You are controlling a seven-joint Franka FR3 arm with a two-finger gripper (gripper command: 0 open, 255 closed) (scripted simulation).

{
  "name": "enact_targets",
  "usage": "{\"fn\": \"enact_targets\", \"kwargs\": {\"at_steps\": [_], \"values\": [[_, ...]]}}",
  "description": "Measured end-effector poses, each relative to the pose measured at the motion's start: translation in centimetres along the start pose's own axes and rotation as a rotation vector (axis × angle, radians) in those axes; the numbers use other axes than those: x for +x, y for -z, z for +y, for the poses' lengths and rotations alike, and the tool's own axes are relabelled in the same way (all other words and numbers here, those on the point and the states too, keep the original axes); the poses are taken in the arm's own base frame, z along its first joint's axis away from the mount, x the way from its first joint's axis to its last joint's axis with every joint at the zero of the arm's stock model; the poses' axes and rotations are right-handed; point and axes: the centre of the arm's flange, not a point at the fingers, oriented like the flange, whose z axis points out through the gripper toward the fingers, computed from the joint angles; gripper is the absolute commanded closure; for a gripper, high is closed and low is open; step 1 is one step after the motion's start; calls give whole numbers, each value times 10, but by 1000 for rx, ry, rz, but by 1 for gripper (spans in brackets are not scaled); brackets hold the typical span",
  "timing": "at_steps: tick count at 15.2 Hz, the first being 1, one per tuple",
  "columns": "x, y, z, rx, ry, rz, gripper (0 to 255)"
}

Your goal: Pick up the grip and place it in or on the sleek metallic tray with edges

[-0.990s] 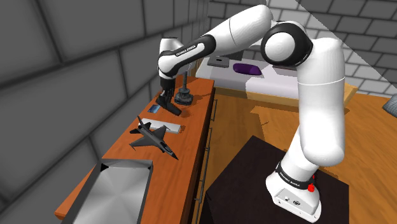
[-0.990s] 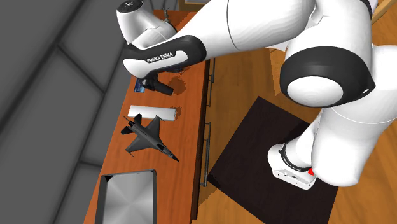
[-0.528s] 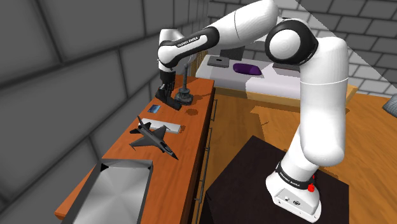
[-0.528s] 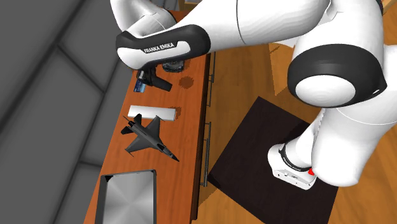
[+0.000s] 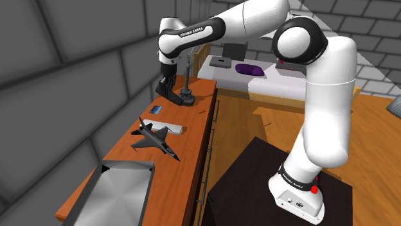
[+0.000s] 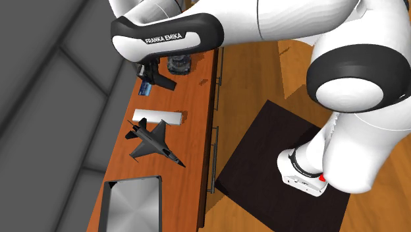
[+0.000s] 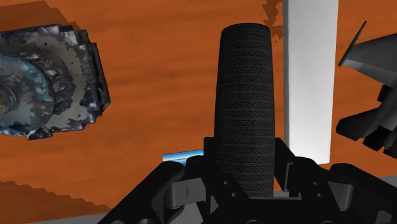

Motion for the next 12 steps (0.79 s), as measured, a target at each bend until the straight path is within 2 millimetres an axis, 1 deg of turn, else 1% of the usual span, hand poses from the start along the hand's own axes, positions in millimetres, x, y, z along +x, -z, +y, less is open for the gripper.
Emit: {"fn": "enact_targets", "kwargs": {"at_steps": [3,9,12], "values": [[-3,-1,-31,1,1,-1,255],[-12,-3,-112,1,2,-1,255],[-18,-2,-146,0,1,-1,255]]}}
